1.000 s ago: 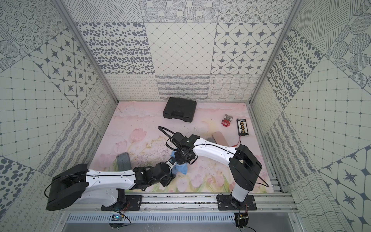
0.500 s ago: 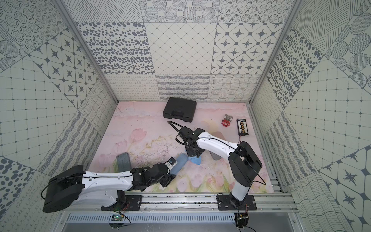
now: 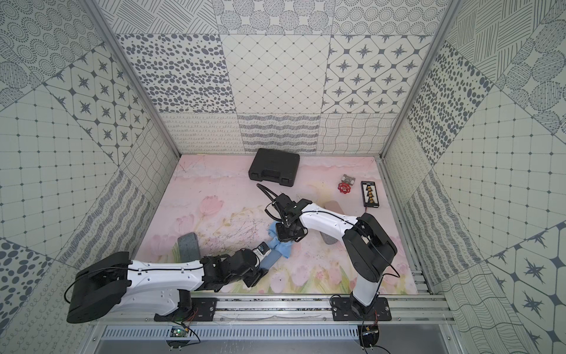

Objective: Wipe the eyeglass case
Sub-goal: Wipe the dirt from the eyeglass case.

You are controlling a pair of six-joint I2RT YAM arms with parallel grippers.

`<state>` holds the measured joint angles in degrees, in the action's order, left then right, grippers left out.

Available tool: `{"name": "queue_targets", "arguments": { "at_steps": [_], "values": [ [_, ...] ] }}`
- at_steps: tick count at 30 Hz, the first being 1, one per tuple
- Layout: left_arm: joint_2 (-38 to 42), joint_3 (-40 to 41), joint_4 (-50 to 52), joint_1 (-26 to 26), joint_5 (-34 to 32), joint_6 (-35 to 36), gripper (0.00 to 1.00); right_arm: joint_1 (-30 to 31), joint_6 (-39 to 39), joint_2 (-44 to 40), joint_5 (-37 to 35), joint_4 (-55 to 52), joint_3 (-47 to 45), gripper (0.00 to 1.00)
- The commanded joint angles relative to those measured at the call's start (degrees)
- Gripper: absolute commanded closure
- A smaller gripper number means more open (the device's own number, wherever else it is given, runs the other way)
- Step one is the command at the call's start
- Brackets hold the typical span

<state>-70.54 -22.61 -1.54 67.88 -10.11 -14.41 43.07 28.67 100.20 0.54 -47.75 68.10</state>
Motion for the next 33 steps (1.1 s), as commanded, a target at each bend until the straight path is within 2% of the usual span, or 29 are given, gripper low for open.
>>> {"name": "queue_targets", "arguments": {
  "at_steps": [1, 4, 7, 10, 13, 16, 18, 20, 22, 24, 28, 33],
  "values": [
    [0.8, 0.2, -5.0, 0.2, -0.9, 1.1, 0.56, 0.7, -5.2, -0.7, -17.0, -10.7, 3.5, 1.0],
    [0.5, 0.3, -4.8, 0.2, -0.7, 1.0, 0.56, 3.1, -5.1, -4.1, -13.9, -11.3, 5.8, 1.0],
    [0.6, 0.2, -4.8, 0.1, -0.6, 1.1, 0.56, 5.6, -0.6, -6.8, -1.5, -6.7, 3.8, 1.0],
    [0.8, 0.3, -5.5, 0.1, -0.4, 0.9, 0.56, 8.4, 6.4, -7.5, 12.0, 4.4, -2.7, 1.0],
    [0.3, 0.2, -6.1, 0.1, 0.1, 0.4, 0.56, 8.4, 10.9, -5.7, 17.9, 13.0, -9.5, 1.0],
    [-0.2, 0.2, -6.4, 0.1, 0.8, -0.2, 0.57, 4.4, 9.6, -3.4, 15.7, 13.4, -14.0, 1.0],
    [-0.4, 0.3, -6.5, 0.1, 1.0, -0.1, 0.57, 1.4, 5.2, -2.3, 6.2, 7.0, -12.5, 1.0],
    [-0.9, -0.1, -6.4, 0.1, 0.9, 0.4, 0.57, 0.2, 0.9, -1.9, -8.9, -0.6, -7.5, 1.0],
    [-2.3, -1.6, -4.0, 0.1, 0.7, 1.6, 0.58, 0.2, -2.3, -1.5, -17.7, -5.9, -1.3, 1.0],
    [-4.2, -3.6, -1.2, 0.2, 0.7, 2.7, 0.59, 0.4, -5.5, -1.1, -17.4, -6.9, 4.3, 1.0],
    [-7.4, -6.4, 1.7, 1.3, -1.1, 4.2, 0.58, 3.7, -8.7, 4.6, -3.4, -5.3, 13.8, 1.0],
    [-7.7, -8.2, 3.9, 5.4, -7.8, 5.7, 0.57, 10.6, -7.4, 16.1, 1.1, -3.9, 23.8, 1.0]
  ]
}}
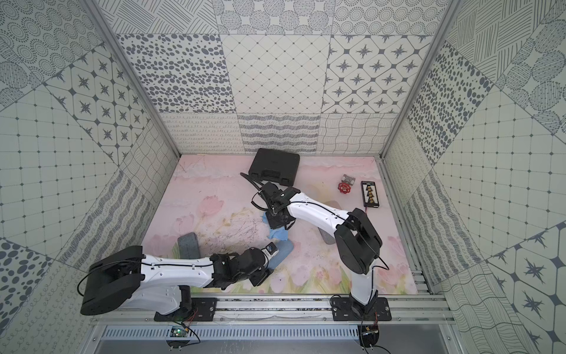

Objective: Wipe the eyeglass case
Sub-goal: Wipe the dirt from the eyeglass case.

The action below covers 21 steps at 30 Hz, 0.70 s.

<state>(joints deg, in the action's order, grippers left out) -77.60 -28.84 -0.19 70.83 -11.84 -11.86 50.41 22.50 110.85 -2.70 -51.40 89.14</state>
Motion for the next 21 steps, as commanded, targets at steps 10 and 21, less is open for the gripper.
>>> {"name": "queue_targets", "arguments": {
  "at_steps": [10, 21],
  "values": [
    [-3.8, -3.8, 10.4, 1.7, -11.6, -11.3, 0.71, 1.2, 0.1, 1.1, 14.1, 6.0, -12.2, 1.0],
    [-6.1, -3.5, 9.5, 1.4, -8.6, -13.6, 0.72, -15.3, -4.8, -8.2, 3.1, 2.6, -23.7, 1.0]
  ]
}}
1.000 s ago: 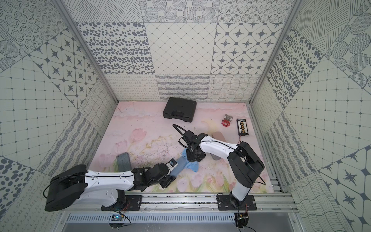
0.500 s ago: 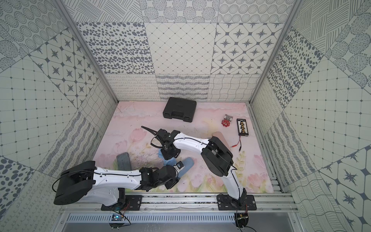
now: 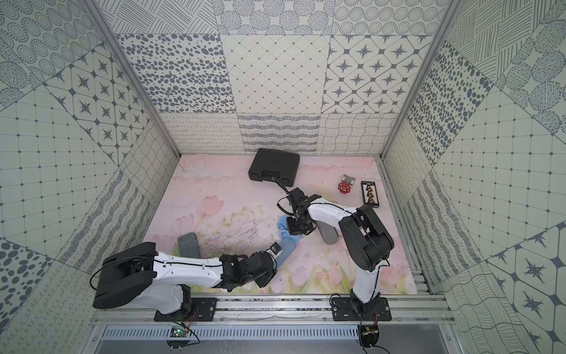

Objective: Wipe the eyeglass case
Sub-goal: Wipe the dirt from the eyeglass case.

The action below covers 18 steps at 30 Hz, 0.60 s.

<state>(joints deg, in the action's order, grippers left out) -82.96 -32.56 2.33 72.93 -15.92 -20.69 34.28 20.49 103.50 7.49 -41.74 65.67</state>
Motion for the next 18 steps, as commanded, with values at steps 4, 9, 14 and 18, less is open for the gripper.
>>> {"name": "queue_targets", "arguments": {
  "at_steps": [4, 9, 14, 18],
  "values": [
    [-0.5, 0.2, 5.1, -1.0, -1.5, -3.7, 0.71, 1.7, -1.7, -1.8, -5.7, -6.8, 3.6, 1.0],
    [0.6, 1.2, 3.3, -3.0, 1.6, -7.0, 0.71, 5.4, 1.3, 0.2, -3.0, -4.4, 0.6, 1.0],
    [2.0, 2.8, 2.1, -5.2, 4.7, -12.0, 0.73, 6.5, 7.5, -6.4, 1.7, 0.1, -9.4, 1.0],
    [1.5, 2.3, 2.1, -5.5, 5.8, -11.7, 0.73, 8.2, 11.9, -11.5, 5.8, 3.1, -13.2, 1.0]
  ]
}}
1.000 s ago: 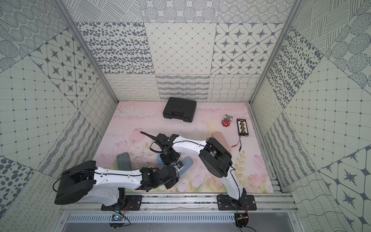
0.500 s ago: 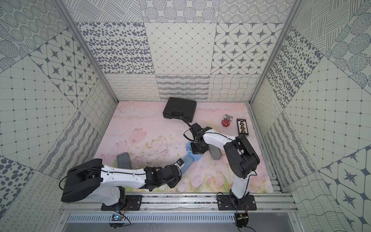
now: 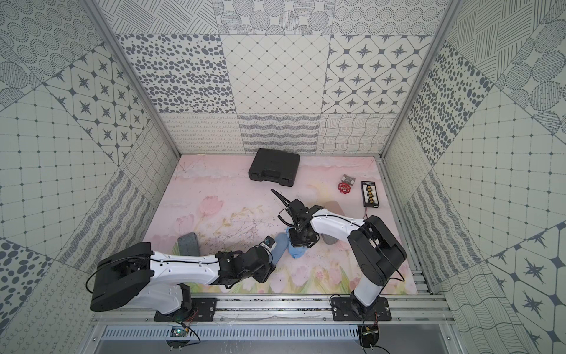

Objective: Wipe the eyeglass case
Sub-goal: Wipe the dirt from the eyeglass case.

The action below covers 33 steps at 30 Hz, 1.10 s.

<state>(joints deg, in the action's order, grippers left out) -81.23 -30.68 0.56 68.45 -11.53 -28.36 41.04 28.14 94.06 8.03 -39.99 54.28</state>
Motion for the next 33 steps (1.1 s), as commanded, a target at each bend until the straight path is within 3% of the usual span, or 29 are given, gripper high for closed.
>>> {"name": "queue_targets", "arguments": {
  "at_steps": [1, 6, 10, 14, 18, 23, 25, 27, 31, 33],
  "values": [
    [-0.4, 0.4, 3.7, -1.0, 1.7, -3.7, 0.73, 1.8, 5.4, -2.4, 5.8, 2.3, -2.0, 1.0],
    [-1.4, -0.7, 2.6, -1.4, 4.1, -1.8, 0.72, 6.8, 10.6, -0.2, 5.6, 6.6, 0.7, 1.0],
    [-2.2, -1.0, 1.2, -1.6, 6.1, -0.5, 0.72, 12.3, 13.4, 1.4, 11.5, 10.5, 2.5, 1.0],
    [-2.4, -0.7, 0.2, -1.6, 7.3, 0.4, 0.72, 12.6, 16.8, -3.4, 18.9, 17.1, -0.4, 1.0],
    [-1.8, -0.4, 0.2, -1.8, 7.5, 0.8, 0.72, 6.3, 19.0, -11.4, 25.5, 21.5, -3.9, 1.0],
    [-0.6, 0.5, 0.2, -1.8, 7.2, 1.0, 0.71, -6.8, 19.0, -20.1, 31.4, 22.0, -8.4, 1.0],
    [-0.3, 0.7, 0.2, -1.8, 7.0, 1.0, 0.71, -10.4, 15.9, -20.6, 29.7, 17.4, -8.5, 1.0],
    [-0.2, 0.8, 0.0, -1.7, 6.9, 0.9, 0.71, -10.9, 10.7, -19.4, 22.9, 9.4, -6.5, 1.0],
    [-0.3, 0.3, -0.3, -1.7, 6.8, 1.2, 0.71, -3.7, 6.3, -14.6, 6.5, 0.7, -1.3, 1.0],
    [-0.3, 0.3, -0.6, -1.8, 6.9, 1.5, 0.71, 0.7, 6.1, -11.4, 2.1, 0.2, 1.7, 1.0]
  ]
}}
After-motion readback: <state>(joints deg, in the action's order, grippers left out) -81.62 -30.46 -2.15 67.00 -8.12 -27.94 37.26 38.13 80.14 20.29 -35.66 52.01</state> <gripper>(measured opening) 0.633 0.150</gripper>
